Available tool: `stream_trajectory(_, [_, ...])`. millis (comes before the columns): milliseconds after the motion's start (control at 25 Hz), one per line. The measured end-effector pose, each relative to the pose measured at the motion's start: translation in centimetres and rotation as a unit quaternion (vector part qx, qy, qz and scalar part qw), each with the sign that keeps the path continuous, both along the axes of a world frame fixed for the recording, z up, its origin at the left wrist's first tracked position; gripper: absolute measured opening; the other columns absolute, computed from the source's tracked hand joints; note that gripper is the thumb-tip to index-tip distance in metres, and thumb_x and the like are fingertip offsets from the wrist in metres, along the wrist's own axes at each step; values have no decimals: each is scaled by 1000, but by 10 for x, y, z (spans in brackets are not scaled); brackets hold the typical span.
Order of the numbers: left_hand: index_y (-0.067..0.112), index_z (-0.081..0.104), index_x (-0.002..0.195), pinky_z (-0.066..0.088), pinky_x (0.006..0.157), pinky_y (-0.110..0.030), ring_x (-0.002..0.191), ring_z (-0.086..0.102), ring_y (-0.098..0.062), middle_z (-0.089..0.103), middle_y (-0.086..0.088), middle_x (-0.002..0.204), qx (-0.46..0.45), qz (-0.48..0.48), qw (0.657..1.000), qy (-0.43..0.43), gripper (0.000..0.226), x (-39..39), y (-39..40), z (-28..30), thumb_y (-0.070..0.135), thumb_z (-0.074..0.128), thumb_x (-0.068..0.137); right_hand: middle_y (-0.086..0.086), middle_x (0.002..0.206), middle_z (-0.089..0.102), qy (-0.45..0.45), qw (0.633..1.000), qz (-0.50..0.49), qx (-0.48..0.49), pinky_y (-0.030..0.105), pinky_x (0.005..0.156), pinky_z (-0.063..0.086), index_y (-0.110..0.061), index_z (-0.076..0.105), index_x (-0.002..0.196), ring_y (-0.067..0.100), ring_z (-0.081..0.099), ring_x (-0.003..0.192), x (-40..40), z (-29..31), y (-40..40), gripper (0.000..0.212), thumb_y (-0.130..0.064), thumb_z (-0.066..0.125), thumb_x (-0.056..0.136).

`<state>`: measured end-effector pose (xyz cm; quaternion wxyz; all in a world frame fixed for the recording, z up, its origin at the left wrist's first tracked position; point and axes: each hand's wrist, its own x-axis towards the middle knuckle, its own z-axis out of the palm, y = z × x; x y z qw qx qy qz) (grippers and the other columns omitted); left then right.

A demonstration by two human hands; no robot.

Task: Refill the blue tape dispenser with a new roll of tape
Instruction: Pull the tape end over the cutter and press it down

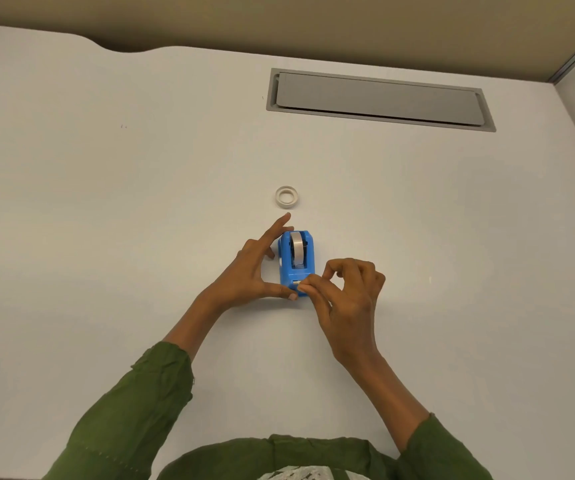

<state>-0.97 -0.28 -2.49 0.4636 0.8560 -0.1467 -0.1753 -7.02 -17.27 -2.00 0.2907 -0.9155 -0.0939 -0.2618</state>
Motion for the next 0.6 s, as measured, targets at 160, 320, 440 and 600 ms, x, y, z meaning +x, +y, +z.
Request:
stream_trajectory(160, [37, 7, 144, 33, 83, -18, 99, 43, -9, 31, 10, 149, 8, -8, 1000, 15, 111, 2, 1, 0, 34, 82, 63, 5, 93, 60, -52, 997, 2, -61, 38, 75, 26, -14, 71, 83, 21, 44, 95, 2, -3, -2, 12, -26, 69, 81])
stream_trajectory(320, [33, 6, 145, 34, 82, -14, 99, 43, -11, 30, 7, 150, 11, -3, 1000, 17, 109, 3, 1, -3, 33, 81, 65, 0, 103, 46, -96, 986, 9, -135, 42, 75, 25, -13, 70, 86, 23, 43, 99, 0, -11, -1, 14, -24, 73, 78])
stream_trajectory(440, [35, 6, 144, 34, 83, -14, 98, 43, -12, 30, 7, 149, 12, -1, 1000, 16, 108, 4, 1, -5, 34, 80, 65, 2, 106, 47, -108, 979, 12, -172, 43, 76, 25, -12, 71, 86, 23, 43, 101, -2, -17, -1, 17, -24, 76, 75])
stream_trajectory(600, [40, 4, 142, 34, 83, -14, 98, 44, -12, 31, 8, 149, 7, 3, 1000, 21, 109, 4, 1, -7, 35, 81, 64, 3, 104, 52, -118, 974, 10, -193, 41, 75, 25, -12, 71, 83, 22, 44, 100, -1, -19, -2, 19, -21, 82, 70])
